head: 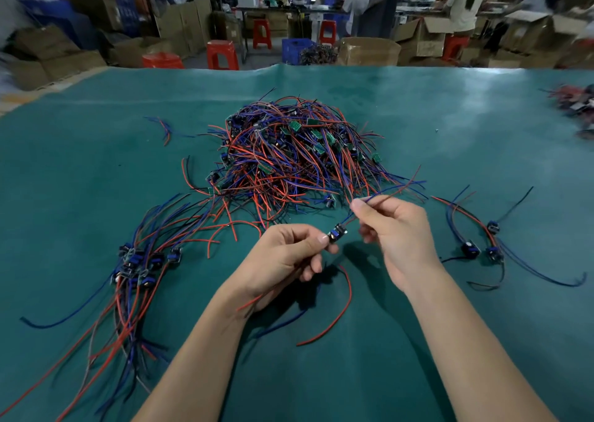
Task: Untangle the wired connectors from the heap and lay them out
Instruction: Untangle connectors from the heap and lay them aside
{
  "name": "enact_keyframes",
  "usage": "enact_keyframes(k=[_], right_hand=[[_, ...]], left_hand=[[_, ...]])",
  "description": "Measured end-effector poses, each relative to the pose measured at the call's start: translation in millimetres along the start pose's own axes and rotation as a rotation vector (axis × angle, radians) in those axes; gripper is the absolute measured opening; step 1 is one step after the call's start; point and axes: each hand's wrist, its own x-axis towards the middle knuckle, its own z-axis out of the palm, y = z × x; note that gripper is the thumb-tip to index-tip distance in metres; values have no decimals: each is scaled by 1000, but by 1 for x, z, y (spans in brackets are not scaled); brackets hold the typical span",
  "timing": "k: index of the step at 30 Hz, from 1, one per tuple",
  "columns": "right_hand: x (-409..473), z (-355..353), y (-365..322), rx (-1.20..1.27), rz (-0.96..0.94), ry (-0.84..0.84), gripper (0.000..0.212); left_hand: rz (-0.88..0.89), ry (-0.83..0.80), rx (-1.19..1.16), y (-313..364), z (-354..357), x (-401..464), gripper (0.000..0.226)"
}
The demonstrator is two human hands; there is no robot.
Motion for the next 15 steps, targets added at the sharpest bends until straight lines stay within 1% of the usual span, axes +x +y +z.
enact_keyframes(k=[3, 5, 12, 15], right_hand=[[3, -5, 2, -169, -138, 83, 20], [5, -8, 2, -175, -178, 143, 21], [16, -32, -1, 5, -201, 445, 25], [18, -38, -5, 131, -194, 615, 18]], left_hand=[[5, -3, 34, -1, 0, 0, 19], [8, -9, 64, -1, 0, 0, 18], [13, -37, 104, 0, 2, -1, 18], [11, -8, 95, 0, 3, -1, 18]])
